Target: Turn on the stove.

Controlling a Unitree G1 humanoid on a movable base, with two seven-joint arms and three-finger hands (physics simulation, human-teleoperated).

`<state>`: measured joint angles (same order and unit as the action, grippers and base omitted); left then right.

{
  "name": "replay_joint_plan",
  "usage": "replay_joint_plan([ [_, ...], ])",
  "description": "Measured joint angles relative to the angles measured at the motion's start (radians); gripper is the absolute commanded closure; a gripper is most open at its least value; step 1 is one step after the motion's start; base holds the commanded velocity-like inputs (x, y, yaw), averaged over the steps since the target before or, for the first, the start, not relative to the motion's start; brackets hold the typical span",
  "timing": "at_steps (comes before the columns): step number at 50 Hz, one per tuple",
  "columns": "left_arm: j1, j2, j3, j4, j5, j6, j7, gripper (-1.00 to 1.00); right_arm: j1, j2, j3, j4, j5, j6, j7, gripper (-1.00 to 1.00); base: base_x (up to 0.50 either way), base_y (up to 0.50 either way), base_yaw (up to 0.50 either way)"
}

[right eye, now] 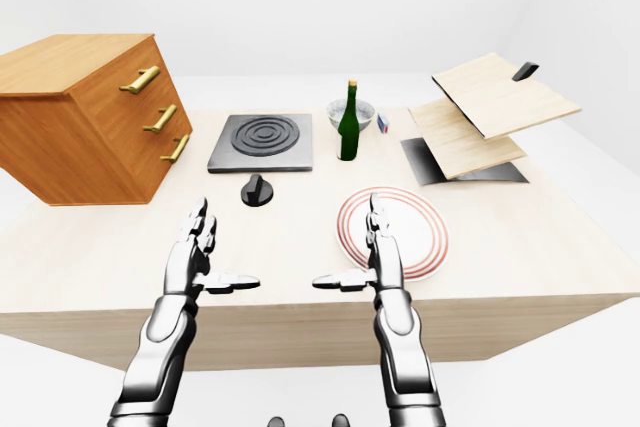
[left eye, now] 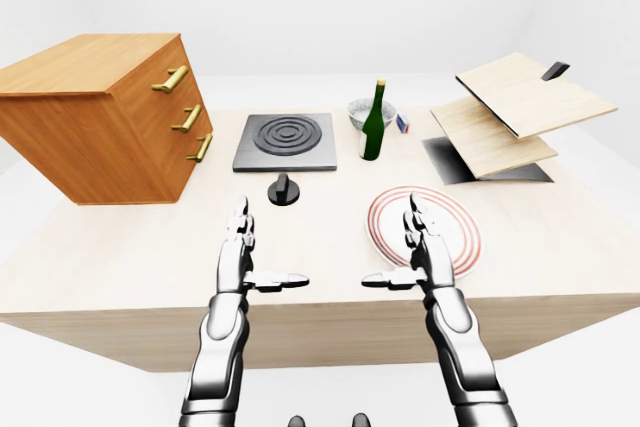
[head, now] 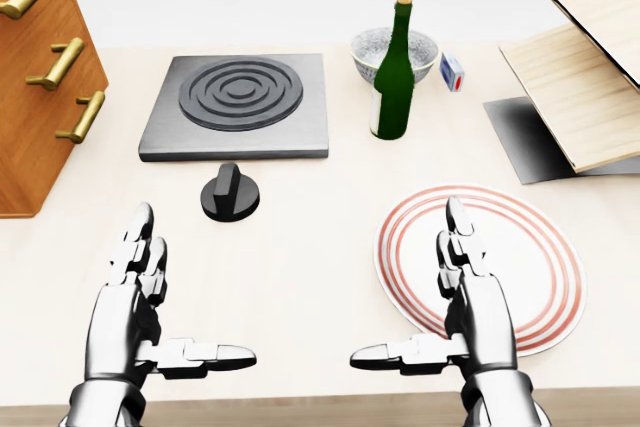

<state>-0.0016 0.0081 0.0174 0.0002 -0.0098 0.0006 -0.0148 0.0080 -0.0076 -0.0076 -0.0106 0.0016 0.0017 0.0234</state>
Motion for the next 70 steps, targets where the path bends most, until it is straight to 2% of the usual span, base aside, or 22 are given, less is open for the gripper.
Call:
replay_joint_plan([
  [15,-0.025,0.018,0.036,0.038,-0.02,-0.005,-0.017,-1.0,0.002,-0.011,-0.023,-0.031,0.024,0.049,0.046,-1.0,0.04,0.0,0.0],
  [31,-0.043,0.029,0.053,0.061,-0.031,-0.003,-0.019,-1.0,0.003,-0.015,-0.03,-0.044,0.043,0.066,0.073,-1.0,0.35,0.0,0.0],
  [47,-0.047,0.031,0.057,0.068,-0.032,-0.001,-0.019,-1.0,0.008,-0.014,-0.029,-0.049,0.045,0.064,0.083,-1.0,0.34,0.0,0.0],
  [62,-0.038,0.029,0.052,0.052,-0.027,0.007,-0.02,-1.0,0.014,-0.012,-0.032,-0.05,0.053,0.034,0.082,-1.0,0.0,0.0,0.0],
  [65,-0.041,0.027,0.047,0.067,-0.024,0.002,-0.024,-1.0,0.013,-0.012,-0.033,-0.048,0.054,0.03,0.081,-1.0,0.0,0.0,0.0],
  [70,-0.065,0.025,0.042,0.136,-0.022,-0.022,-0.029,-1.0,0.009,-0.013,-0.035,-0.041,0.057,0.028,0.079,-1.0,0.0,0.0,0.0],
])
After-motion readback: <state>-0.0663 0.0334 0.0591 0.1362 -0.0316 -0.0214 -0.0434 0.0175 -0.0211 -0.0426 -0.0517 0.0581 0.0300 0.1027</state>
